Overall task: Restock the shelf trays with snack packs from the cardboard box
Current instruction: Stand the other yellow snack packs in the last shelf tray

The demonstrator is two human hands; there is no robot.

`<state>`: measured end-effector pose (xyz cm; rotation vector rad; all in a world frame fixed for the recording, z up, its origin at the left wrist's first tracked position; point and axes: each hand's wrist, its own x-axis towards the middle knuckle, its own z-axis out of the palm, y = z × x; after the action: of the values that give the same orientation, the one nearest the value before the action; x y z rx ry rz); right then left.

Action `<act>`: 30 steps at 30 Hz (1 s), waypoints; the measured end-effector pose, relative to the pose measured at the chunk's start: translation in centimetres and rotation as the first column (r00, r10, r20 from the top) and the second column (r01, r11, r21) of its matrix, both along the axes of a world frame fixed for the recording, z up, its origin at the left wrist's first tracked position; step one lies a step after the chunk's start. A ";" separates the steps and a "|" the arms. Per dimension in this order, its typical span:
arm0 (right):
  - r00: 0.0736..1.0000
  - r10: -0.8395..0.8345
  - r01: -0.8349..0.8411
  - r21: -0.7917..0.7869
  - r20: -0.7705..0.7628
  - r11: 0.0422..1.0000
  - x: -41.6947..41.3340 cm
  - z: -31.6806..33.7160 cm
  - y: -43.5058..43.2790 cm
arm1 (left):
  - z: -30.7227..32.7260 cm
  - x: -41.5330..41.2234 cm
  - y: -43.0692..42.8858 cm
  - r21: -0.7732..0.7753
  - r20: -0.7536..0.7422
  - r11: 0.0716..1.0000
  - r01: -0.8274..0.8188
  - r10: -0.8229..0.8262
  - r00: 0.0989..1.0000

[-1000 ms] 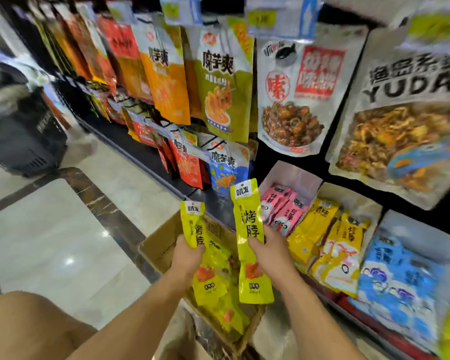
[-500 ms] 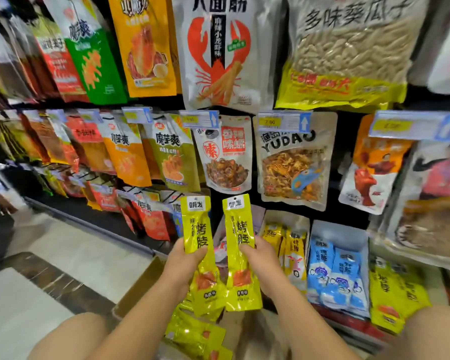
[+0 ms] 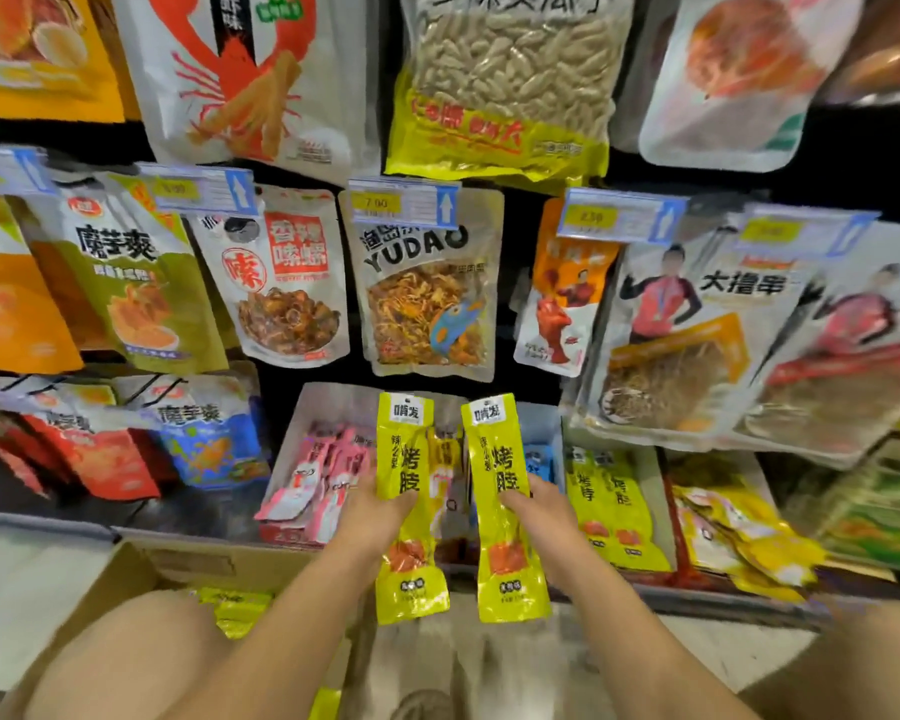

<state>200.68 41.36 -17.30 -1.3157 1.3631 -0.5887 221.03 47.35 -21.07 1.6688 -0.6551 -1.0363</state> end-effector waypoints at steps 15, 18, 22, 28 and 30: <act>0.914 -0.393 0.383 0.102 0.099 0.918 -16.6 -6.4 -2.9 | -4.1 -16.7 -9.2 0.233 -0.063 0.928 0.291 -0.284 0.957; 0.870 -0.476 0.463 0.120 0.124 0.878 -19.7 -7.1 -3.6 | -5.0 -19.3 -10.9 0.242 -0.092 0.926 0.292 -0.277 0.956; 0.823 -0.544 0.526 0.144 0.161 0.838 -23.1 -7.7 -4.2 | -5.8 -22.6 -13.6 0.279 -0.129 0.912 0.302 -0.276 0.952; 0.760 -0.609 0.585 0.169 0.229 0.793 -26.3 -8.9 -5.5 | -11.7 -25.8 -19.1 0.308 -0.094 0.904 0.296 -0.281 0.955; 0.734 -0.631 0.607 0.175 0.250 0.775 -26.9 -9.3 -5.9 | -12.4 -26.6 -20.3 0.310 -0.077 0.905 0.292 -0.283 0.956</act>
<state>173.80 35.42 -26.64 -0.6331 1.5449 -1.1259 194.45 27.07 -33.44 1.8646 -0.7613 -1.4389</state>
